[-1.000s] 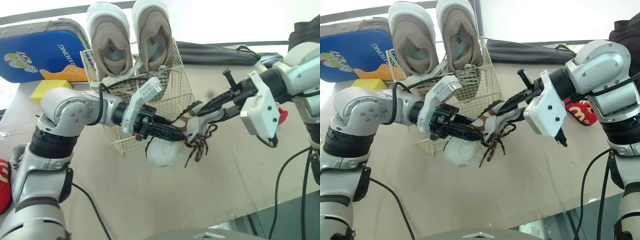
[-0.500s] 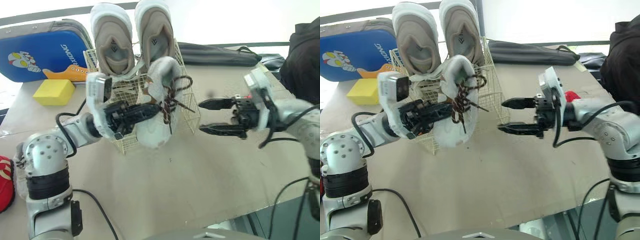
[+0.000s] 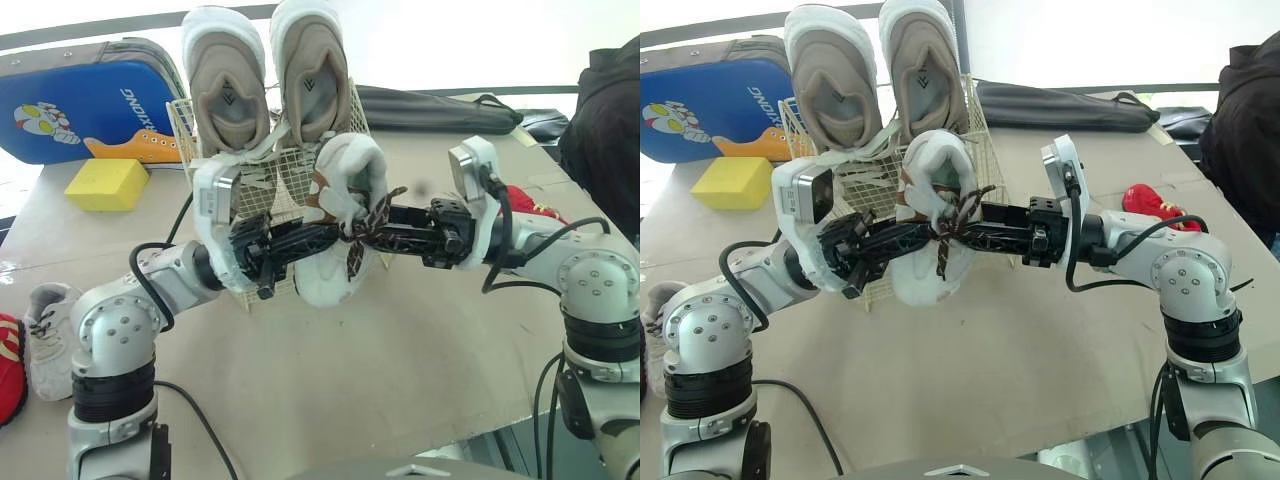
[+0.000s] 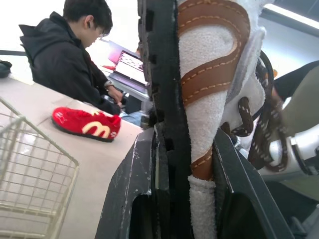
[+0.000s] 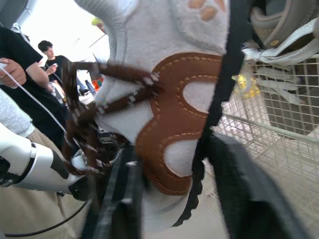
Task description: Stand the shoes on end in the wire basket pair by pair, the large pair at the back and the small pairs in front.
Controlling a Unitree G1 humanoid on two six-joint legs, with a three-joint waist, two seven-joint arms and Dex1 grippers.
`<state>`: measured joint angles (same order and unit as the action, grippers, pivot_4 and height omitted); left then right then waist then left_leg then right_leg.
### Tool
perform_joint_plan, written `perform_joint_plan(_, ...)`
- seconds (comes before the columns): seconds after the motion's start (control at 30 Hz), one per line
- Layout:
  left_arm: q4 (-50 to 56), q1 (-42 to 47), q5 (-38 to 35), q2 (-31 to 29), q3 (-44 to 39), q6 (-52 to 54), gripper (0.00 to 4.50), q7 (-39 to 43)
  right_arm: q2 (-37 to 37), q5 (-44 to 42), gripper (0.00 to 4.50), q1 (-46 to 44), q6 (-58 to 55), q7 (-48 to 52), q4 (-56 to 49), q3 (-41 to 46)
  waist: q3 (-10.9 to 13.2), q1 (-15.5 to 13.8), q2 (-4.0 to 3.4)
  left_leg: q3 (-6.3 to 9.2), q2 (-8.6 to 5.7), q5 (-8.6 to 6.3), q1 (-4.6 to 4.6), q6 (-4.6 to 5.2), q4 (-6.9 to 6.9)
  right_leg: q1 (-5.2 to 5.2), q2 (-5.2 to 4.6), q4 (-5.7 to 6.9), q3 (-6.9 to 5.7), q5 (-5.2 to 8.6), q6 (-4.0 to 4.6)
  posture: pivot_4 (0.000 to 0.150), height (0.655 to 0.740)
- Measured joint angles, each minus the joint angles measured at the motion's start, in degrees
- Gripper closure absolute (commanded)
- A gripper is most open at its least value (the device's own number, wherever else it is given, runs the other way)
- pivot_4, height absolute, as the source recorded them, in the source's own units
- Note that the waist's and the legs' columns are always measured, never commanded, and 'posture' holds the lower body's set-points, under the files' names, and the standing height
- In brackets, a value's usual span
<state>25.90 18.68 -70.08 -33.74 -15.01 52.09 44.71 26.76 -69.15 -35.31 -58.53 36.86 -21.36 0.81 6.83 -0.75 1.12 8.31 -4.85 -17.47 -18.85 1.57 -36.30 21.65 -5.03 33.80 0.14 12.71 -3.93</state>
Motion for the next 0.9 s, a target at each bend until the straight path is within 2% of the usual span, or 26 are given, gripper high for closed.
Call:
perform_joint_plan(0.07, 0.1, -0.4, 0.2, -0.2, 0.0, -0.3, 3.90, -0.1, -0.4, 0.1, 4.13, 0.1, 0.0, -0.5, 0.0, 0.0, 0.0, 0.0, 0.00, 0.00, 0.00, 0.00, 0.00, 0.00, 0.00, 0.00, 0.00, 0.01, 0.00, 0.00, 0.00, 0.150, 0.7400)
perform_joint_plan(0.1, 0.1, -0.5, 0.2, -0.3, -0.1, -0.3, 2.87, -0.4, -0.6, 0.1, 4.19, 0.3, 0.0, -0.8, 0.0, 0.0, 0.0, -0.1, 0.00, 0.01, 0.00, 0.00, 0.00, 0.00, 0.00, 0.00, 0.00, 0.00, -0.01, 0.00, 0.00, 0.150, 0.7400)
perform_joint_plan(0.2, 0.1, -0.4, 0.2, -0.5, -0.3, -0.6, 1.74, -2.4, -1.1, 0.4, 4.23, 0.4, 0.5, -1.1, -0.2, 0.2, 0.0, -0.1, 0.01, 0.01, 0.00, 0.00, 0.00, 0.00, 0.00, 0.00, 0.00, 0.00, 0.00, 0.00, 0.00, 0.150, 0.7400)
perform_joint_plan(0.23, 0.5, -0.5, 0.4, -0.6, -0.4, -1.0, 1.18, -3.8, -1.5, 0.3, 4.24, 0.5, 0.6, -1.4, -0.4, 0.4, 0.0, -0.1, 0.00, 0.01, 0.00, 0.00, 0.00, 0.00, 0.00, 0.00, 0.00, 0.00, 0.00, 0.00, 0.00, 0.150, 0.7400)
perform_joint_plan(0.3, 2.1, -1.1, 0.6, -1.1, -1.4, -1.7, 0.49, -6.1, -2.3, -0.4, 4.24, 0.5, 0.6, -2.3, -0.6, 0.8, 0.0, 0.0, 0.01, 0.00, 0.01, 0.00, 0.00, 0.00, 0.01, 0.02, 0.00, 0.00, 0.00, 0.00, 0.00, 0.150, 0.7400)
perform_joint_plan(0.37, 4.2, -2.6, -0.2, -2.2, -3.2, -2.1, 0.44, -8.5, -2.8, -1.2, 4.24, 0.6, 0.6, -3.0, -1.3, 0.9, 0.0, 0.1, -0.01, 0.01, 0.03, 0.00, 0.01, 0.00, 0.05, 0.04, 0.00, 0.01, 0.01, 0.00, 0.00, 0.150, 0.7400)
perform_joint_plan(0.47, 7.9, -9.5, -4.7, -5.2, -8.8, -1.9, 0.44, -12.4, -2.3, -1.1, 4.25, 0.4, 1.4, -3.7, -1.7, 1.5, 0.0, 0.3, -0.04, 0.00, 0.04, 0.00, 0.02, -0.01, 0.12, 0.10, 0.01, 0.01, 0.03, 0.00, 0.00, 0.150, 0.7400)
perform_joint_plan(0.53, 9.9, -17.8, -7.9, -7.8, -15.8, -1.7, 0.44, -13.8, -0.2, 0.4, 4.27, 0.1, 3.5, -3.4, -1.5, 3.5, 0.0, 0.4, -0.06, -0.01, 0.02, -0.01, 0.02, -0.01, 0.14, 0.13, 0.00, 0.00, 0.04, 0.00, 0.00, 0.150, 0.7400)
perform_joint_plan(0.6, 12.8, -25.5, -7.8, -9.4, -20.8, -1.8, 0.44, -12.9, 1.6, 3.9, 4.27, -0.3, 7.1, -2.4, -1.0, 5.5, 0.0, 0.0, -0.05, -0.06, 0.02, -0.01, 0.04, 0.00, 0.14, 0.11, 0.02, -0.04, 0.01, 0.01, 0.00, 0.150, 0.7400)
perform_joint_plan(0.67, 16.8, -31.4, -4.7, -8.5, -22.6, -3.8, 0.44, -11.7, 3.6, 10.8, 4.30, -1.0, 13.1, -0.1, 0.0, 5.3, 0.0, -0.2, -0.08, -0.13, -0.04, -0.02, 0.04, 0.01, 0.11, 0.03, 0.00, -0.10, 0.03, 0.02, -0.01, 0.150, 0.7400)
perform_joint_plan(0.73, 20.7, -35.9, 0.3, -4.7, -22.5, -8.7, 0.44, -8.7, 5.1, 20.7, 4.31, -2.4, 21.8, 3.1, 2.7, 3.6, 0.0, -0.4, -0.02, -0.17, -0.04, -0.02, 0.05, 0.01, 0.10, -0.02, 0.00, -0.10, 0.06, 0.02, -0.02, 0.150, 0.7400)
perform_joint_plan(0.9, 24.8, -44.6, 11.5, -1.6, -17.6, -16.5, 0.44, -2.6, 3.8, 28.4, 4.32, -6.3, 31.6, 11.7, 10.9, 0.7, 0.0, -0.1, -0.05, -0.27, 0.06, -0.02, 0.11, 0.00, 0.19, 0.04, 0.02, -0.09, 0.22, 0.02, 0.00, 0.150, 0.7400)
